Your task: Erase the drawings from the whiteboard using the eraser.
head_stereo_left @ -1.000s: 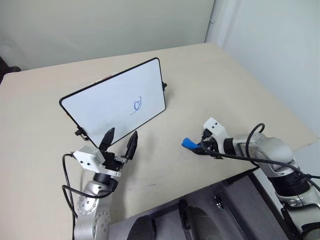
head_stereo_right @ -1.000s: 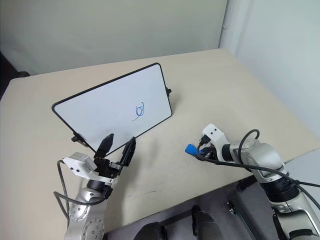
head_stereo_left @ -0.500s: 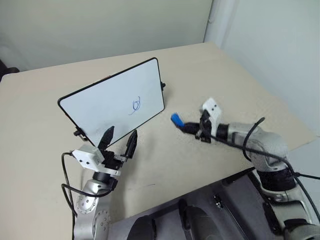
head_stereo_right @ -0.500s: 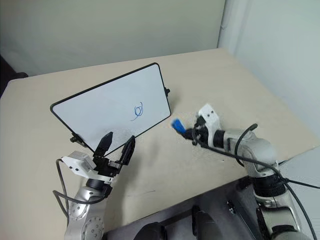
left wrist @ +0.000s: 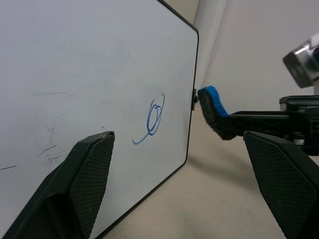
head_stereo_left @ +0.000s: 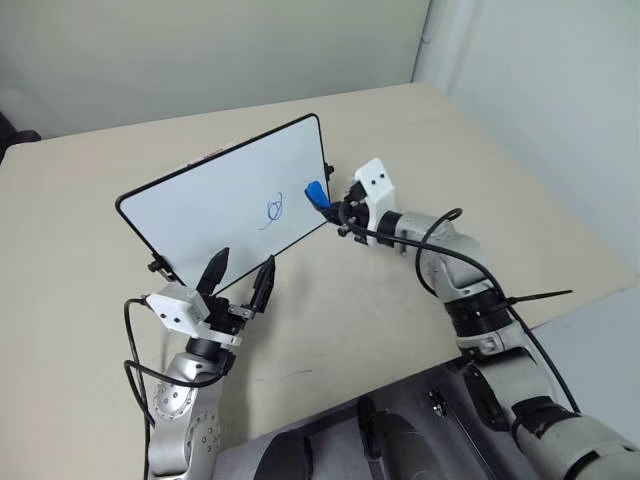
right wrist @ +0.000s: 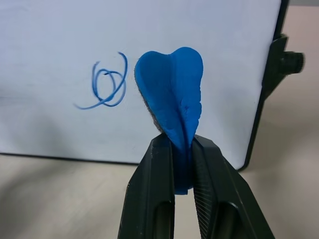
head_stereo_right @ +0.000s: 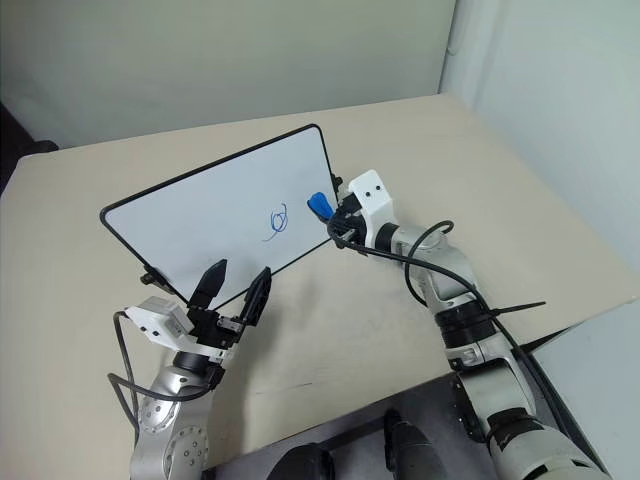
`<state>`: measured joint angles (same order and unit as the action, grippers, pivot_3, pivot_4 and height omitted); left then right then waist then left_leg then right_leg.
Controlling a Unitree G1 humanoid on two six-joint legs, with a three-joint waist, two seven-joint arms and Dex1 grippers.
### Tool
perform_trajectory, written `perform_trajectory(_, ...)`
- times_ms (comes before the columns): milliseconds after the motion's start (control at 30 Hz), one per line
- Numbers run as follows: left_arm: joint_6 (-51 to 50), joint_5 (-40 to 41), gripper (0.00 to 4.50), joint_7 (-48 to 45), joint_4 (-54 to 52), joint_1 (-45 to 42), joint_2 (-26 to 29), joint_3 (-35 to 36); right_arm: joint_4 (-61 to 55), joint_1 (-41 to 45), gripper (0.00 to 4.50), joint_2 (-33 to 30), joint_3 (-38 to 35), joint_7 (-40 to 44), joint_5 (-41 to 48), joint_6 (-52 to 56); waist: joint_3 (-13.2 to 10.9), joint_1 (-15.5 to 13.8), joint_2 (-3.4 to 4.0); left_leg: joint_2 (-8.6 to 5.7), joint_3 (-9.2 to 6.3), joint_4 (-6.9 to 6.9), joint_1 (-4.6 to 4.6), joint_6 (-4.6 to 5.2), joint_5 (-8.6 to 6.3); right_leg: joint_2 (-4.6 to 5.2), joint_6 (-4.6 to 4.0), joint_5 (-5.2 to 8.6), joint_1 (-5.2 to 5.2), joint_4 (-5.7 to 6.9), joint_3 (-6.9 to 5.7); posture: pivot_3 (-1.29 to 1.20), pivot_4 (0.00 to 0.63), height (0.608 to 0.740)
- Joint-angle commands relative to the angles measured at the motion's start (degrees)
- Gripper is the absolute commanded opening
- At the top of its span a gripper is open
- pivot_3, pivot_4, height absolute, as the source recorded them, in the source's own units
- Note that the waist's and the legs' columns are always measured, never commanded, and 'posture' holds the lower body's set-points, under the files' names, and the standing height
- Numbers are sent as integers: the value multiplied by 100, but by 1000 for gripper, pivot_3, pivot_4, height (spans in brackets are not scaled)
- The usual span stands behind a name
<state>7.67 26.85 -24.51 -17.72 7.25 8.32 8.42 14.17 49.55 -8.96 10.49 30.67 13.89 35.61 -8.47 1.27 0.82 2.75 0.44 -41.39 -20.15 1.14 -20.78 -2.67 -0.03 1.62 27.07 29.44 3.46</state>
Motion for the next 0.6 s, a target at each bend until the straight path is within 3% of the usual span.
perform_trajectory(33,105,-33,4500,53,-168,43,33,114,129,262,219,162,101,9,-203,-399,0,2,0,1,0,5,-1,-6,2,0,-2,3,4,2,2,0,150,740)
perform_trajectory(600,-7,52,4500,153,-561,405,153,251,864,603,219,1406,952,218,-819,-945,2,30,-3,15,0,26,1,-32,15,-2,-40,32,40,66,2,0,150,740)
